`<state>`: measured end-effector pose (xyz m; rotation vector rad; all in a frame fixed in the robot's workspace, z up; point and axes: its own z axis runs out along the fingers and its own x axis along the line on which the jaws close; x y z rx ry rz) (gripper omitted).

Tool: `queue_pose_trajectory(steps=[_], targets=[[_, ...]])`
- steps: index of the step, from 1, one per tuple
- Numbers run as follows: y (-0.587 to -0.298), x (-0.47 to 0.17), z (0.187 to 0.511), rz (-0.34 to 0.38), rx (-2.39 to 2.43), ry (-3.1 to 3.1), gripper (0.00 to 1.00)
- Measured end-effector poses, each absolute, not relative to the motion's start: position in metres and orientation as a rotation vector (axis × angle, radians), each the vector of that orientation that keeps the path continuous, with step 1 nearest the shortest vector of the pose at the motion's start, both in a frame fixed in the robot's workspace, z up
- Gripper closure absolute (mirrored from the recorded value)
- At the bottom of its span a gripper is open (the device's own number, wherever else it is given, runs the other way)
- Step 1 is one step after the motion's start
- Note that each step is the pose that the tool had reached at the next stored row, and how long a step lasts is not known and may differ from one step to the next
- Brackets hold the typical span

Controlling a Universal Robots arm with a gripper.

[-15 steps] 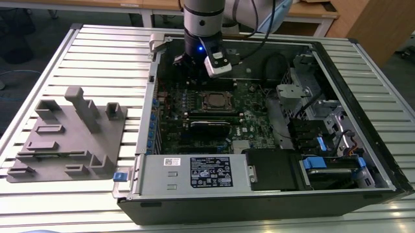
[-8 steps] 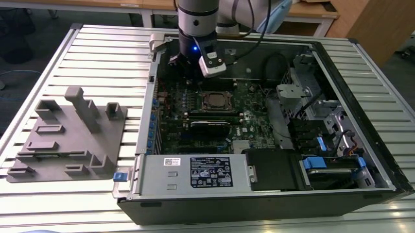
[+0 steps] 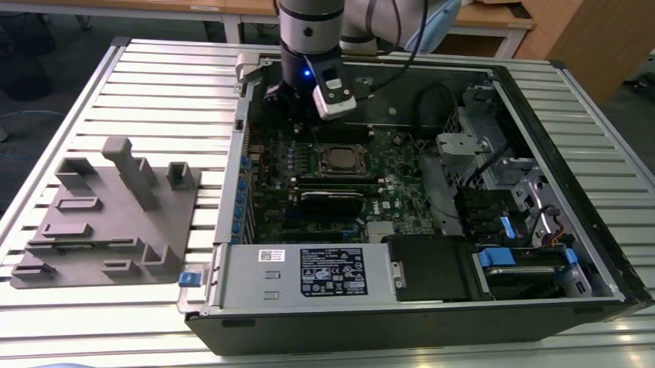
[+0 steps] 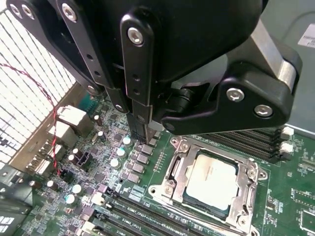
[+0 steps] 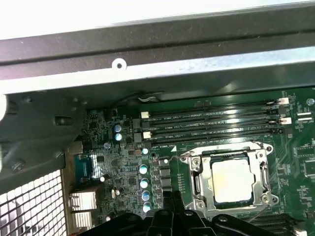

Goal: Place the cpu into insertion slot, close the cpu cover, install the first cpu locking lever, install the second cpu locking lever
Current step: 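Install the first cpu locking lever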

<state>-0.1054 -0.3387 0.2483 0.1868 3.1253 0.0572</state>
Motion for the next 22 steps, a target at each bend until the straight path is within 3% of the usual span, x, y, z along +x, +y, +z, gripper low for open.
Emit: queue_pose_trajectory(steps=[9,13,18,22], targets=[[-0.339,-0.105,0.253,0.058,0.187,3.125,0.89],[-0.34,-0.106,0.253,0.136,0.187,3.126,0.89],[-0.341,-0.114,0.253,0.163,0.187,3.123,0.89],[-0.341,-0.118,0.253,0.231,0.187,3.12,0.89]])
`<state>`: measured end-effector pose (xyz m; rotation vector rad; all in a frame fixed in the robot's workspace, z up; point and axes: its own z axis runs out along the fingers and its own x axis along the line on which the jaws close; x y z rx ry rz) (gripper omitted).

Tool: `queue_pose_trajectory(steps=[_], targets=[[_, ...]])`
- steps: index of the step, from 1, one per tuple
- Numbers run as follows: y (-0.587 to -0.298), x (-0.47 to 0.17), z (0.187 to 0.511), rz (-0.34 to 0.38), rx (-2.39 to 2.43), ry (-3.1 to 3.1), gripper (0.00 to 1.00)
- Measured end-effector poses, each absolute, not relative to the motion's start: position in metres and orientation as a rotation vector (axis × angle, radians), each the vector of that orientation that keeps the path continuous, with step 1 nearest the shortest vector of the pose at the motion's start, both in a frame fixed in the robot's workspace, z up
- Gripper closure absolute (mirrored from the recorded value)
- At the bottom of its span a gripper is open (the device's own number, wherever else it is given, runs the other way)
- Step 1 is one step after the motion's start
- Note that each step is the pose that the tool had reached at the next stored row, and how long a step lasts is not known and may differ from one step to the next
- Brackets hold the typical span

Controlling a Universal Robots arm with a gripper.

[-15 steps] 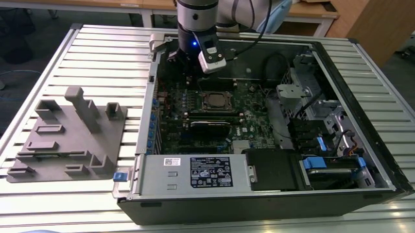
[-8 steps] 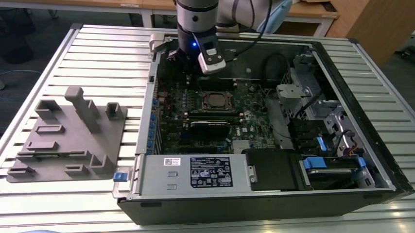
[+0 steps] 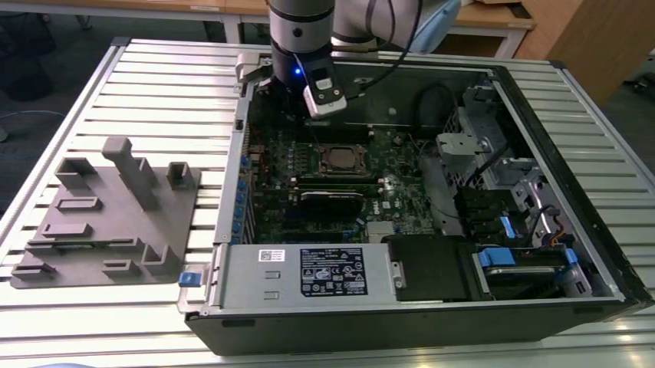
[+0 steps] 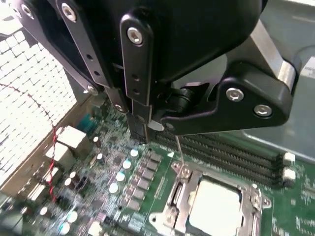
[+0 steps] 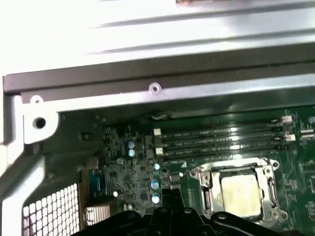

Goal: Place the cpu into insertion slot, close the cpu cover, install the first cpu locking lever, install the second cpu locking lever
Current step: 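Install the first cpu locking lever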

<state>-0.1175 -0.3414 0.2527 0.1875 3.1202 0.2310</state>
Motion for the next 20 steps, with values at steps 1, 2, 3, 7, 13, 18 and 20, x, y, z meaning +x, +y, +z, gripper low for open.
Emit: queue_pose_trajectory(steps=[1,2,3,7,13,18,20], targets=[[-0.341,-0.118,0.253,0.245,0.188,3.12,0.89],[-0.341,-0.118,0.253,0.264,0.188,3.119,0.89],[-0.341,-0.118,0.253,0.291,0.188,3.117,0.89],[-0.341,-0.118,0.253,0.347,0.188,3.114,0.89],[-0.341,-0.114,0.252,0.354,0.188,3.113,0.89],[-0.341,-0.098,0.252,0.354,0.188,3.113,0.89],[-0.341,-0.092,0.252,0.354,0.188,3.113,0.89]])
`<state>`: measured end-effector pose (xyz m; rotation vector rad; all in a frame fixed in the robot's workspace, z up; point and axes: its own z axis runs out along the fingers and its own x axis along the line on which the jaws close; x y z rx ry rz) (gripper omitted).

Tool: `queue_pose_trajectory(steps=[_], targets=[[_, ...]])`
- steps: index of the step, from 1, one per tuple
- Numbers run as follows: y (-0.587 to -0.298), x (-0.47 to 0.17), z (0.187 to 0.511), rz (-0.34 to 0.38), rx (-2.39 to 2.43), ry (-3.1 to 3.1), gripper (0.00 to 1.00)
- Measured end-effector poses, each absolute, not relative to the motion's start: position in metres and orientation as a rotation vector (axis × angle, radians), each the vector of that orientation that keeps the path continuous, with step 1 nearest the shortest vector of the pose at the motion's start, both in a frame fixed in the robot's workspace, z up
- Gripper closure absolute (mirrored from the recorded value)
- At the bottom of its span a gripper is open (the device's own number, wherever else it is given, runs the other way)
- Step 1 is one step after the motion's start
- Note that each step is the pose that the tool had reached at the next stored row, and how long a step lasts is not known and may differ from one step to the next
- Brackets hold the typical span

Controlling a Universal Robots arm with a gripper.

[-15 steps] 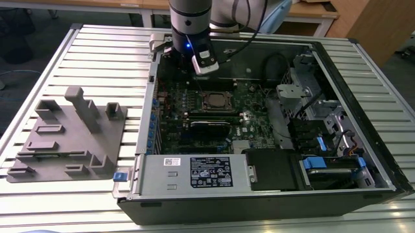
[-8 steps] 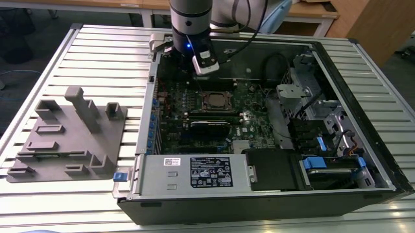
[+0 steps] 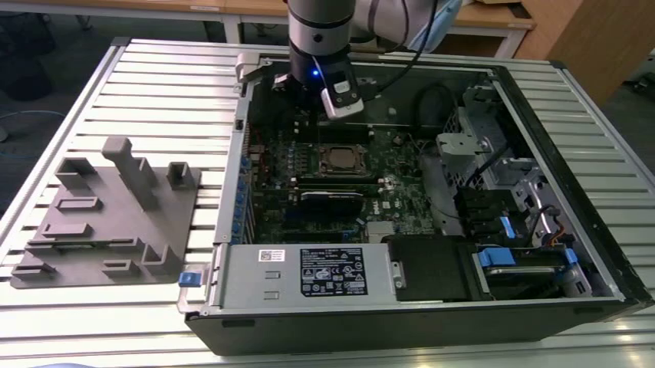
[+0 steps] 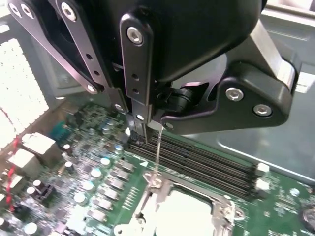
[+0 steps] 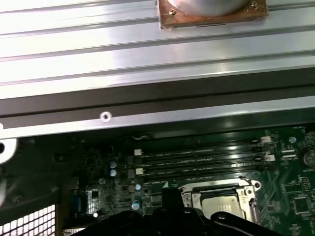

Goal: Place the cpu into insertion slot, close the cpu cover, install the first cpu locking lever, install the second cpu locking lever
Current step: 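Install the first cpu locking lever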

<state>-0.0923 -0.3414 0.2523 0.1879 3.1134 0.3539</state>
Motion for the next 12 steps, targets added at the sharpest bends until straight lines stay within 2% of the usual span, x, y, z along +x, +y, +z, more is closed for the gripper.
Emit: queue_pose_trajectory(steps=[12], targets=[[-0.341,-0.065,0.25,0.355,0.189,3.113,0.89]])
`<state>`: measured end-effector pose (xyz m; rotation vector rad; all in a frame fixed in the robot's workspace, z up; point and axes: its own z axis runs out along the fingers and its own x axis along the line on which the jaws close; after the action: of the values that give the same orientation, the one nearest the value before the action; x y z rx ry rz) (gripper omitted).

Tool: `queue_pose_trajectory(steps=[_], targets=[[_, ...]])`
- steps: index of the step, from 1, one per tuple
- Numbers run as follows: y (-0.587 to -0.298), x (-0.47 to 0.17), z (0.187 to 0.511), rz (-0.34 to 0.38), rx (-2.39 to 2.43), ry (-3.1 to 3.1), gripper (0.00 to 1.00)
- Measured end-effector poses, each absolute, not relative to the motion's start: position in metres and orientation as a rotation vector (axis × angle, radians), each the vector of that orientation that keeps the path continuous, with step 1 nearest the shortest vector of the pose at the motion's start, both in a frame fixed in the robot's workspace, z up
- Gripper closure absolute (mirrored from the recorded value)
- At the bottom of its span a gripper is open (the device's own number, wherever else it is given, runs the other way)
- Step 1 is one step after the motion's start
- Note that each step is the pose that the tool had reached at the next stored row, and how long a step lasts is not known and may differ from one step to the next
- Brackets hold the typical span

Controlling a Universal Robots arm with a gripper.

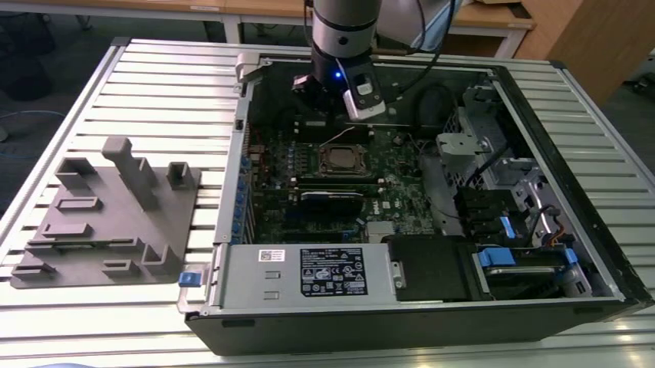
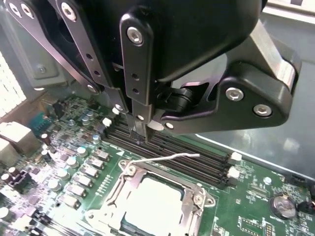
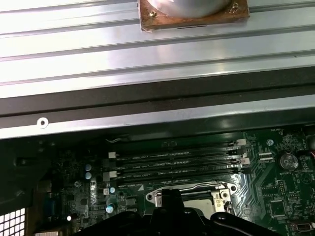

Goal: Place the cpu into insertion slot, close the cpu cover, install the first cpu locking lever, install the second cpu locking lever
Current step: 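Install the first cpu locking lever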

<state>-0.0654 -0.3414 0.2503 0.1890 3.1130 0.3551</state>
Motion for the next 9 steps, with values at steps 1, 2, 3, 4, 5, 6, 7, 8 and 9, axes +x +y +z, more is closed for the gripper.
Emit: queue_pose_trajectory(steps=[1,2,3,4,5,6,7,8,9], targets=[[-0.341,-0.064,0.249,0.355,0.189,3.113,0.89],[-0.341,-0.064,0.248,0.355,0.189,3.113,0.89],[-0.341,-0.063,0.247,0.357,0.189,3.113,0.89],[-0.341,-0.063,0.246,0.359,0.189,3.113,0.89],[-0.341,-0.062,0.244,0.36,0.189,3.113,0.89],[-0.341,-0.062,0.243,0.361,0.189,3.113,0.89],[-0.341,-0.062,0.241,0.361,0.189,3.113,0.89],[-0.341,-0.061,0.24,0.361,0.189,3.113,0.89],[-0.341,-0.061,0.238,0.361,0.189,3.113,0.89]])
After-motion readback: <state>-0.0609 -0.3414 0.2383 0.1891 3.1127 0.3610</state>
